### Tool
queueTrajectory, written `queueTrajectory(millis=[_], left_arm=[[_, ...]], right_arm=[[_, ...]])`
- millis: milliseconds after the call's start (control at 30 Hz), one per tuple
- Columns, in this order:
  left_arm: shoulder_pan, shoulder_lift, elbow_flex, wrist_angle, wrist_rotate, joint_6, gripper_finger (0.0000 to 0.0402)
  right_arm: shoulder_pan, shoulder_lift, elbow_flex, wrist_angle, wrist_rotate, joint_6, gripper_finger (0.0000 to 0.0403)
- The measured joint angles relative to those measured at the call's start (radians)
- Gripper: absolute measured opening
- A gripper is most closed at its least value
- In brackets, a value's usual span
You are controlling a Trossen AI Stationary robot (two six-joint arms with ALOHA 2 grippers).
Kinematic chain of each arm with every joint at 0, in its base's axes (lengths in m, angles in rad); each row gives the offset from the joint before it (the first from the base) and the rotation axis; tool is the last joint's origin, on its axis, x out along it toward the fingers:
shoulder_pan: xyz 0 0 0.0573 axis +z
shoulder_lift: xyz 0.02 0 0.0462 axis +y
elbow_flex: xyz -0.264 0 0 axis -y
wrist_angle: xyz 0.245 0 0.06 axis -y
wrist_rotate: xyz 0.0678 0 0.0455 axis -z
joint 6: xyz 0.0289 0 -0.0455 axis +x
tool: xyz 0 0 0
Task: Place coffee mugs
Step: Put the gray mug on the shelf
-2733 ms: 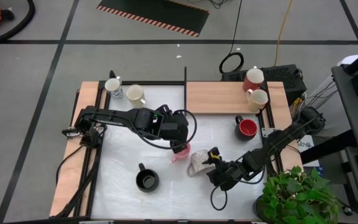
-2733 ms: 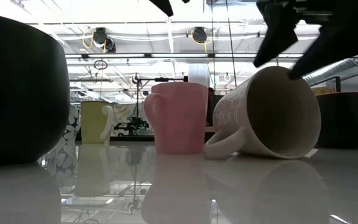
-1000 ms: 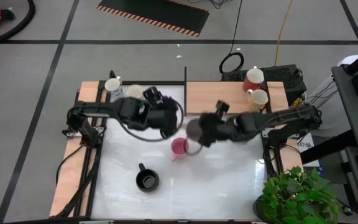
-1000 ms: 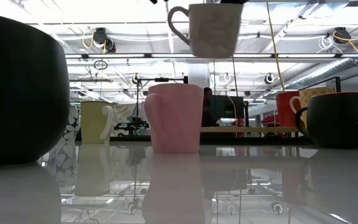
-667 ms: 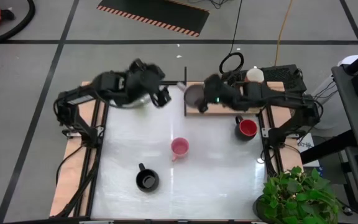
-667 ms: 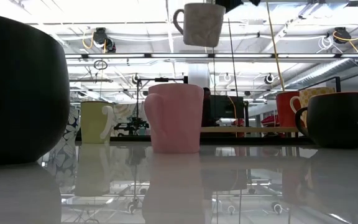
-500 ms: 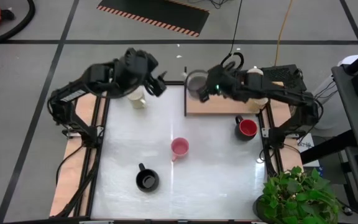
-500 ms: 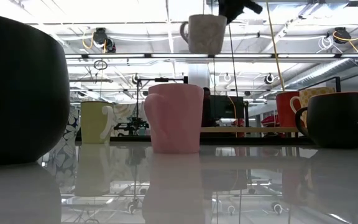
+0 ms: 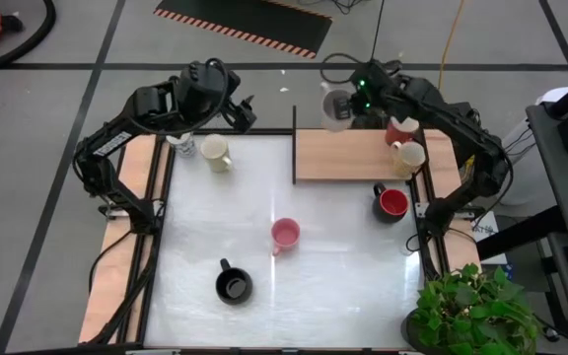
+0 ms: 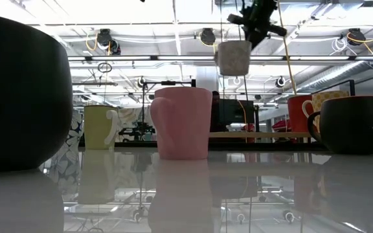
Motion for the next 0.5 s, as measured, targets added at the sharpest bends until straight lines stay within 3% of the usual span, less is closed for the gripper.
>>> queueTrajectory(millis=[267,500], left_arm=[[0.016,0.038,-0.007,0.018,0.067,0.051,0.0333],[0.017,0.042,-0.006,-0.003,0.075,0.012,0.0333]], right_arm=[[-0.106,0.0,-0.081,-0.007,-0.017,-0.071,0.0003],[-0.162,0.0,-0.184,0.045,-0.029,-0.011,0.001]])
